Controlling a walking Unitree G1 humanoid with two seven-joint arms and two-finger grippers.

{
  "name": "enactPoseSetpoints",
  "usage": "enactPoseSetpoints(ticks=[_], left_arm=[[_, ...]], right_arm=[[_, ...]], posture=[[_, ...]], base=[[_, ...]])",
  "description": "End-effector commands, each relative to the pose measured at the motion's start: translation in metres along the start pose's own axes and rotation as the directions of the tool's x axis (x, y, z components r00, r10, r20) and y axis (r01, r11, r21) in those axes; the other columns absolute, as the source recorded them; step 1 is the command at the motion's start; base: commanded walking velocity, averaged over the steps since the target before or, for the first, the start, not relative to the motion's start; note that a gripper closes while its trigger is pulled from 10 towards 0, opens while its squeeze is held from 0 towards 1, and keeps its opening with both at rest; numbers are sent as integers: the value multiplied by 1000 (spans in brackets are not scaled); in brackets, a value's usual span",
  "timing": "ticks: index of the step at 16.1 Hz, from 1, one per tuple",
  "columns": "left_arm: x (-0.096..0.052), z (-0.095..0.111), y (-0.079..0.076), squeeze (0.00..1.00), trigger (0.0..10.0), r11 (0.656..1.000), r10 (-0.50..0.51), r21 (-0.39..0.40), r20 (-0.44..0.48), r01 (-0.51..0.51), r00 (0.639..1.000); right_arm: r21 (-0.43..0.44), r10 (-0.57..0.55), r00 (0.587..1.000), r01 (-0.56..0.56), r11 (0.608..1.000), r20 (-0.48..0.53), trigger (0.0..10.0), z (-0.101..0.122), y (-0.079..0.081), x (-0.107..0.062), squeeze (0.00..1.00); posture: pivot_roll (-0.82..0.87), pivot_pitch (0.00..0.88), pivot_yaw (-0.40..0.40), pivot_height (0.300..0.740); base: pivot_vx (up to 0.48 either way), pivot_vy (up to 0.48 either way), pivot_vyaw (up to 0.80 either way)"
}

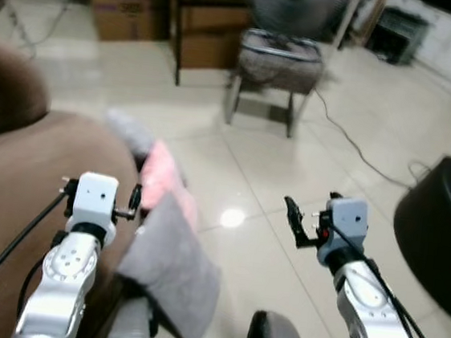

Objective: Move the pillow to the sofa from floor

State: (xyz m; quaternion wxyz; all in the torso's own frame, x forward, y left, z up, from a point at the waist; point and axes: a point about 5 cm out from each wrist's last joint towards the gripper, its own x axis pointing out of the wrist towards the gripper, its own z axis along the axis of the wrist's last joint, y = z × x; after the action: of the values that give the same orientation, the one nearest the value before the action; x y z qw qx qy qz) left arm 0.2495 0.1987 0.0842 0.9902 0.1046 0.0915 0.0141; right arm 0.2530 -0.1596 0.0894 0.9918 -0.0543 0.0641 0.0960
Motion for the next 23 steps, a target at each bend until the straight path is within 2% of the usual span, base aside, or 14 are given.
enactPoseSetpoints(ticks=[1,4,11,20,23], left_arm=[[2,5,-8,0,10000,999,-42,3,21,41,999],[3,3,-8,0,10000,999,-50,11,17,50,999],[4,-3,-10,0,10000,998,-59,22,-3,59,998],[4,-11,-7,0,10000,998,-57,35,-25,58,998],[5,-16,-7,0,10000,996,-76,49,-46,78,996]], right_arm=[[-7,-35,999,35,999,2,10000,1,-9,-4,0],[-13,-43,999,43,999,-5,10000,0,-10,-5,0],[-13,-39,999,39,999,-13,10000,-3,-10,-6,0],[-12,-35,999,35,999,-14,10000,-1,-8,-8,0],[-25,-34,999,33,999,-20,10000,-2,-8,-9,0]], posture=[[-15,0,-23,602],[-18,0,-19,602],[-23,0,-17,602],[-25,0,-17,517],[-27,0,-18,512]], base=[[300,0,-644],[277,0,0],[0,0,0],[0,0,0],[0,0,0]])
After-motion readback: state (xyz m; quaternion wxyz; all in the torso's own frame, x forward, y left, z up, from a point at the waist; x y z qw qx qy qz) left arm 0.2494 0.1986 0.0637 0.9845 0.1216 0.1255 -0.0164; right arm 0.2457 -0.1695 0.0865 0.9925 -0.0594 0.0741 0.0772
